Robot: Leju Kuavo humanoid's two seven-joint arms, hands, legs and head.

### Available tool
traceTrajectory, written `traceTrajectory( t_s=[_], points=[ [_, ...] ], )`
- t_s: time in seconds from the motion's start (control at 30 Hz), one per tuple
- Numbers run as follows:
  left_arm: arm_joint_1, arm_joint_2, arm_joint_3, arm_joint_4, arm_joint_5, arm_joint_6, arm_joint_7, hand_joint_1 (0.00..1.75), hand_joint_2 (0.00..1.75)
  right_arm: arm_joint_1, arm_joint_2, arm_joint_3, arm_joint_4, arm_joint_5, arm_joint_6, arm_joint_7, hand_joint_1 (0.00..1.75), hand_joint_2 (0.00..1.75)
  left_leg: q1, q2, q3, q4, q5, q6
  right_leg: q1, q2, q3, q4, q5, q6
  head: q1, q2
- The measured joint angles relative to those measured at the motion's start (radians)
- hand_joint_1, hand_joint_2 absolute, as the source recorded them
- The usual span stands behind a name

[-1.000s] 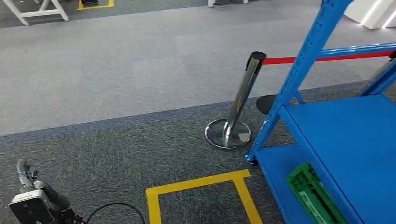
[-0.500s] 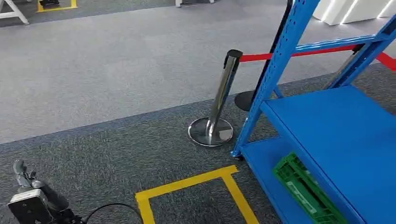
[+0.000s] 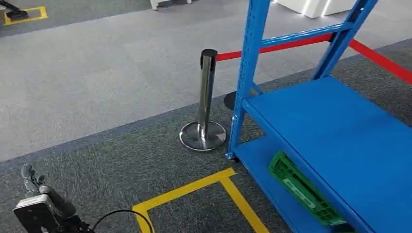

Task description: Take the parts from the cabinet and place them on the table.

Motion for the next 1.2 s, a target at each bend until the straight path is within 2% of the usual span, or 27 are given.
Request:
traceTrajectory(
  t_s=[0.07, 0.1, 0.13, 0.17, 0.23, 0.27, 0.3, 0.4, 0.43, 0.47, 0.5, 0.53, 0.6, 0.63, 0.67, 0.7, 0.77, 0.8, 0.83, 0.93, 0.97, 1.0, 1.03, 1.1, 1.13, 1.17, 1.2],
  points=[
    [0.001, 0.002, -0.001, 0.002, 0.0, 0.0, 0.001, 0.0, 0.0, -0.002, 0.0, 0.0, 0.0, 0.0, 0.003, 0.0, 0.0, 0.0, 0.003, -0.022, -0.07, 0.16, -0.081, -0.005, 0.001, 0.016, -0.005, 0.0, 0.002, -0.006, 0.0, 0.0],
    [0.002, 0.004, -0.001, 0.002, 0.001, 0.0, 0.002, 0.0, 0.0, -0.002, 0.0, 0.0, 0.0, 0.0, 0.005, 0.0, 0.0, 0.0, 0.003, -0.024, -0.105, 0.236, -0.107, -0.006, 0.003, 0.025, -0.006, 0.0, 0.003, -0.007, 0.0, 0.0],
    [0.001, 0.005, -0.002, 0.003, 0.001, 0.001, 0.002, 0.0, 0.0, -0.001, 0.0, 0.0, 0.0, 0.0, 0.006, 0.002, 0.0, 0.0, 0.003, -0.025, -0.121, 0.269, -0.109, -0.005, 0.004, 0.034, -0.006, 0.001, 0.004, -0.008, 0.001, 0.0],
    [0.001, 0.006, -0.002, 0.005, 0.003, 0.001, 0.002, 0.0, 0.0, 0.0, 0.0, 0.0, 0.0, 0.0, 0.007, 0.003, 0.0, 0.0, 0.002, -0.025, -0.113, 0.252, -0.085, -0.002, 0.005, 0.044, -0.006, 0.001, 0.004, -0.008, 0.0, 0.0],
    [0.001, 0.007, -0.002, 0.007, 0.003, 0.001, 0.002, 0.0, 0.0, 0.0, 0.0, 0.0, 0.0, 0.0, 0.008, 0.005, 0.0, 0.0, 0.002, -0.034, -0.05, 0.114, 0.001, 0.01, 0.006, 0.064, -0.003, 0.001, 0.005, -0.005, 0.001, 0.0],
    [0.0, 0.008, -0.003, 0.007, 0.003, 0.001, 0.002, 0.0, 0.0, 0.0, 0.0, 0.0, 0.0, 0.0, 0.01, 0.006, 0.0, 0.0, 0.002, -0.058, -0.007, 0.021, 0.044, 0.018, 0.006, 0.073, -0.002, 0.001, 0.006, -0.004, 0.0, 0.0],
    [0.0, 0.008, -0.003, 0.008, 0.003, 0.001, 0.002, 0.0, 0.0, -0.001, 0.002, 0.0, 0.0, 0.0, 0.011, 0.006, 0.0, 0.0, 0.001, -0.108, 0.016, -0.034, 0.047, 0.029, 0.006, 0.079, -0.006, 0.003, 0.007, 0.0, 0.002, 0.0],
    [-0.003, 0.01, -0.004, 0.009, 0.005, 0.003, 0.002, 0.0, 0.0, 0.0, 0.002, 0.0, 0.0, 0.001, 0.011, 0.007, 0.0, 0.0, -0.005, -0.094, 0.015, -0.049, 0.044, 0.028, -0.001, 0.101, -0.022, 0.003, 0.015, 0.019, 0.0, 0.0],
    [-0.004, 0.01, -0.004, 0.009, 0.005, 0.003, 0.002, 0.0, 0.0, 0.001, 0.002, 0.0, 0.0, 0.001, 0.012, 0.008, 0.0, 0.0, -0.005, -0.087, 0.016, -0.055, 0.049, 0.033, -0.001, 0.108, -0.024, 0.0, 0.018, 0.026, 0.001, 0.0],
    [-0.006, 0.01, -0.006, 0.009, 0.005, 0.003, 0.002, 0.0, 0.0, 0.002, 0.002, 0.0, 0.0, 0.002, 0.012, 0.008, 0.0, 0.0, 0.005, -0.073, 0.022, -0.072, 0.059, 0.038, -0.001, 0.094, -0.032, 0.008, 0.011, 0.029, 0.002, 0.0],
    [-0.007, 0.009, -0.008, 0.009, 0.004, 0.003, 0.002, 0.0, 0.0, 0.001, 0.002, 0.0, 0.0, 0.002, 0.013, 0.008, 0.0, 0.0, 0.004, -0.064, 0.024, -0.075, 0.061, 0.043, 0.003, 0.05, -0.047, 0.036, -0.013, 0.032, 0.008, 0.0],
    [-0.007, 0.009, -0.01, 0.009, 0.004, 0.003, 0.002, 0.0, 0.0, -0.001, 0.002, 0.0, 0.0, 0.002, 0.013, 0.009, 0.0, 0.0, 0.004, -0.054, 0.022, -0.075, 0.061, 0.045, 0.002, 0.034, -0.077, 0.097, -0.051, 0.035, 0.013, 0.0],
    [-0.005, 0.01, -0.01, 0.011, 0.005, 0.003, 0.002, 0.0, 0.0, -0.003, 0.002, 0.0, 0.0, 0.003, 0.014, 0.009, 0.0, 0.0, 0.002, -0.03, 0.02, -0.074, 0.06, 0.045, 0.0, 0.023, -0.15, 0.256, -0.122, 0.042, 0.012, 0.0],
    [-0.007, 0.01, -0.01, 0.013, 0.005, 0.003, 0.002, 0.0, 0.0, -0.001, 0.002, 0.0, 0.0, 0.003, 0.015, 0.009, 0.0, 0.0, 0.002, -0.019, 0.02, -0.073, 0.06, 0.045, 0.0, 0.022, -0.172, 0.303, -0.133, 0.046, 0.013, 0.0],
    [-0.007, 0.01, -0.01, 0.015, 0.006, 0.003, 0.003, 0.0, 0.0, 0.0, 0.002, 0.0, 0.0, 0.003, 0.015, 0.01, 0.0, 0.0, 0.002, -0.009, 0.02, -0.073, 0.059, 0.045, -0.001, 0.02, -0.169, 0.301, -0.119, 0.048, 0.013, 0.0],
    [-0.007, 0.01, -0.01, 0.016, 0.006, 0.003, 0.003, 0.0, 0.0, 0.002, 0.002, 0.0, 0.0, 0.003, 0.016, 0.01, 0.0, 0.0, 0.003, -0.001, 0.02, -0.072, 0.058, 0.044, -0.002, 0.016, -0.143, 0.253, -0.086, 0.05, 0.013, 0.0],
    [-0.009, 0.01, -0.011, 0.018, 0.006, 0.003, 0.003, 0.0, 0.0, 0.002, 0.002, 0.0, 0.0, 0.003, 0.017, 0.01, 0.0, 0.0, 0.004, 0.013, 0.022, -0.065, 0.052, 0.035, -0.004, -0.008, -0.04, 0.068, -0.003, 0.051, 0.013, 0.0],
    [-0.01, 0.01, -0.012, 0.018, 0.006, 0.003, 0.003, 0.0, 0.0, -0.001, 0.002, 0.0, 0.0, 0.003, 0.018, 0.01, 0.0, 0.0, 0.001, 0.018, 0.021, -0.061, 0.047, 0.028, -0.001, -0.043, -0.011, 0.01, -0.015, 0.051, 0.013, 0.0],
    [-0.01, 0.01, -0.012, 0.018, 0.006, 0.004, 0.003, 0.0, 0.0, -0.003, 0.002, 0.0, 0.0, 0.003, 0.021, 0.01, 0.0, 0.0, -0.005, 0.021, 0.02, -0.052, 0.042, 0.021, 0.0, -0.028, -0.001, 0.005, -0.009, 0.036, 0.013, 0.0],
    [-0.011, 0.013, -0.017, 0.018, 0.006, 0.006, 0.003, 0.0, 0.0, 0.0, 0.002, 0.0, 0.0, 0.004, 0.024, 0.01, 0.0, 0.0, -0.003, 0.034, 0.022, -0.054, 0.046, 0.013, 0.006, -0.013, -0.009, 0.011, -0.009, 0.018, 0.011, 0.0],
    [-0.012, 0.013, -0.019, 0.018, 0.006, 0.006, 0.003, 0.0, 0.0, 0.001, 0.002, 0.0, 0.0, 0.004, 0.024, 0.01, 0.0, 0.0, -0.001, 0.036, 0.022, -0.051, 0.041, 0.008, 0.002, -0.007, -0.006, 0.008, -0.005, 0.01, 0.01, 0.0],
    [-0.012, 0.014, -0.023, 0.019, 0.006, 0.006, 0.003, 0.0, 0.0, 0.001, 0.002, 0.0, 0.0, 0.005, 0.024, 0.01, 0.0, 0.0, 0.002, 0.008, 0.015, -0.032, 0.02, -0.001, 0.0, -0.002, -0.007, 0.007, -0.002, 0.004, 0.009, 0.0],
    [-0.012, 0.015, -0.025, 0.019, 0.006, 0.006, 0.003, 0.0, 0.0, 0.0, 0.002, 0.0, 0.0, 0.005, 0.024, 0.01, 0.0, 0.0, 0.003, -0.009, -0.005, 0.02, -0.016, -0.004, 0.0, 0.004, -0.007, 0.007, -0.001, -0.002, 0.005, 0.0],
    [-0.011, 0.019, -0.026, 0.02, 0.006, 0.007, 0.003, 0.0, 0.0, -0.002, 0.002, 0.0, 0.0, 0.005, 0.024, 0.01, 0.0, 0.0, 0.004, -0.022, -0.08, 0.189, -0.094, -0.007, 0.002, 0.02, -0.01, 0.007, 0.001, -0.008, 0.005, 0.0],
    [-0.011, 0.02, -0.026, 0.022, 0.006, 0.008, 0.004, 0.0, 0.0, -0.002, 0.002, 0.0, 0.0, 0.006, 0.026, 0.01, 0.0, 0.0, 0.004, -0.023, -0.106, 0.246, -0.11, -0.006, 0.003, 0.029, -0.01, 0.007, 0.001, -0.008, 0.005, 0.0],
    [-0.011, 0.022, -0.027, 0.023, 0.006, 0.008, 0.006, 0.0, 0.0, 0.0, 0.002, 0.0, 0.0, 0.006, 0.026, 0.01, 0.0, 0.0, 0.003, -0.024, -0.114, 0.259, -0.102, -0.004, 0.005, 0.037, -0.01, 0.007, 0.001, -0.008, 0.006, 0.0],
    [-0.011, 0.023, -0.027, 0.023, 0.006, 0.008, 0.006, 0.0, 0.0, 0.001, 0.002, 0.0, 0.0, 0.006, 0.026, 0.01, 0.0, 0.0, 0.003, -0.025, -0.102, 0.23, -0.072, 0.001, 0.006, 0.047, -0.009, 0.007, 0.001, -0.008, 0.005, 0.0]
  ],
)
